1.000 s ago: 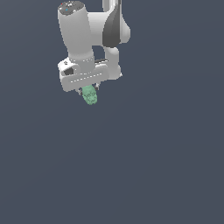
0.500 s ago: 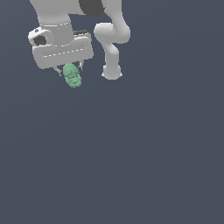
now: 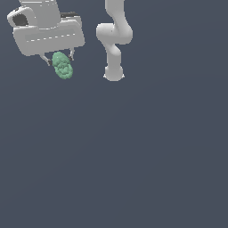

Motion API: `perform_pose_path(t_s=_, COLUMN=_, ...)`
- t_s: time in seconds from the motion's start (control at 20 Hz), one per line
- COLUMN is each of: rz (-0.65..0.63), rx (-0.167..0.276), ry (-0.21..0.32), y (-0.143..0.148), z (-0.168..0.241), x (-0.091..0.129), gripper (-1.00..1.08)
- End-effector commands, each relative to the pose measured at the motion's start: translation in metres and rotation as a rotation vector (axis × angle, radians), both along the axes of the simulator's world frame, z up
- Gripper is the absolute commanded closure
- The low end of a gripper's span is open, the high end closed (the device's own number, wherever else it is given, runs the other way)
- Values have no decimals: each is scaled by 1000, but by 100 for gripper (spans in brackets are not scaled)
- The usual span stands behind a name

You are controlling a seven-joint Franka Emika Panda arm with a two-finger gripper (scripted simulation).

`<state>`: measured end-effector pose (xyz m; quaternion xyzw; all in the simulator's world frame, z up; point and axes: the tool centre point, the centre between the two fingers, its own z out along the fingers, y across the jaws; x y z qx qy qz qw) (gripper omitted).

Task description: Pick up the object and move it to a goal position.

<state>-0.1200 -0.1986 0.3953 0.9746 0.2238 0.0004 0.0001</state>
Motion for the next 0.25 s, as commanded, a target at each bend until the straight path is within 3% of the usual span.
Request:
perform_pose_path(t_s=0.0, rz=1, rx=0, ry=1, y=-3, z=4, x=0, gripper=108)
perform_pose_path(t_s=0.2, rz=1, rx=0, ry=1, y=-3, z=4, x=1, gripper=108)
